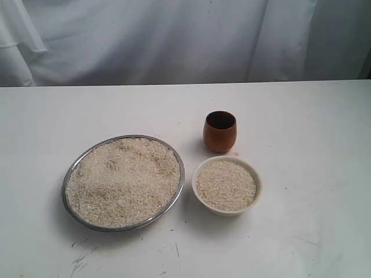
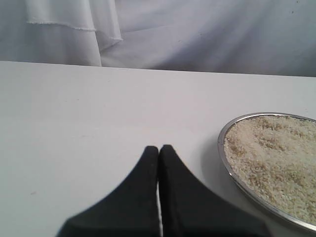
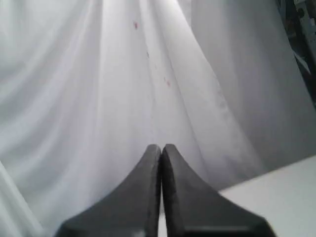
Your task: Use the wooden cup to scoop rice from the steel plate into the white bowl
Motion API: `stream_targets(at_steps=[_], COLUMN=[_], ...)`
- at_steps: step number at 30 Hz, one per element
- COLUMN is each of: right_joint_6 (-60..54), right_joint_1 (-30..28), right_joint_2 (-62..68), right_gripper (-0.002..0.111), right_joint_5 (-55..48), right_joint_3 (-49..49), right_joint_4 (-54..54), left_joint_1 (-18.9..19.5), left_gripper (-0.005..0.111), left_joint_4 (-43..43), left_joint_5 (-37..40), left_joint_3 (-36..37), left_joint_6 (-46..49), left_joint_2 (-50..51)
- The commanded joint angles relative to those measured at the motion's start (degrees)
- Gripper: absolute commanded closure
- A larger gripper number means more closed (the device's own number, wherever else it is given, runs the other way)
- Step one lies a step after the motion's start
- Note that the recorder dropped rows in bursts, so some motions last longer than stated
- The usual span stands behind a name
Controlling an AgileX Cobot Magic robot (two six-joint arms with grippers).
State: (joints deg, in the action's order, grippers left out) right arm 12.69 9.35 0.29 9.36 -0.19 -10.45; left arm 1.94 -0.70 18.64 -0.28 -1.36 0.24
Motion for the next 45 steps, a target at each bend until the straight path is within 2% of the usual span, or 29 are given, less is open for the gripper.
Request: stream_targets(at_steps=[1, 7, 9, 12, 14, 16, 20, 22, 25, 27, 32, 40, 45], right_joint_6=[8.1, 11.9, 14.4, 6.6, 4.4, 5.8, 12.9, 15.8, 21.5, 21.6, 12.2, 10.4, 10.5], right_joint_1=[-0.4, -0.4, -0.4, -0.4, -0.4, -0.4, -0.4, -0.4, -0.4, -0.4, -0.4, -0.4, -0.7], right_joint_2=[-0.3, -0.3, -0.2, 4.0, 12.2, 25.3, 48.5, 60.6, 76.2, 82.4, 95.7, 105.4, 107.1], right_gripper=[0.108, 0.108, 0.108, 0.108, 0.108, 0.108, 0.108, 0.108, 0.108, 0.108, 0.108, 0.103, 0.103], right_joint_5=[11.1, 9.4, 12.9, 13.1, 11.1, 13.1, 26.3, 33.2, 37.1, 38.8, 42.8, 55.9, 51.6], right_joint_3=[0.2, 0.2, 0.2, -4.1, -11.1, -19.6, -30.5, -35.3, -41.7, -44.3, -49.6, -53.1, -53.1], right_joint_4=[-11.0, -11.4, -11.4, -10.4, -3.9, 9.7, 33.1, 38.4, 49.5, 53.4, 53.6, 56.2, 68.4], left_joint_1=[-0.2, -0.2, -0.2, -0.2, -0.2, -0.2, -0.2, -0.2, -0.2, -0.2, -0.2, -0.2, -0.2], left_gripper=[0.107, 0.107, 0.107, 0.107, 0.107, 0.107, 0.107, 0.107, 0.107, 0.107, 0.107, 0.107, 0.107], left_joint_4=[0.0, 0.0, 0.0, 0.0, 0.0, 0.0, 0.0, 0.0, 0.0, 0.0, 0.0, 0.0, 0.0], left_joint_5=[-0.4, -0.4, -0.4, -0.4, -0.4, -0.4, -0.4, -0.4, -0.4, -0.4, -0.4, -0.4, -0.4], left_joint_3=[0.3, 0.3, 0.3, 0.3, 0.3, 0.3, 0.3, 0.3, 0.3, 0.3, 0.3, 0.3, 0.3], left_joint_6=[0.0, 0.0, 0.0, 0.0, 0.0, 0.0, 0.0, 0.0, 0.0, 0.0, 0.0, 0.0, 0.0], left_joint_2=[-0.2, -0.2, -0.2, -0.2, -0.2, -0.2, -0.2, -0.2, -0.2, -0.2, -0.2, -0.2, -0.2])
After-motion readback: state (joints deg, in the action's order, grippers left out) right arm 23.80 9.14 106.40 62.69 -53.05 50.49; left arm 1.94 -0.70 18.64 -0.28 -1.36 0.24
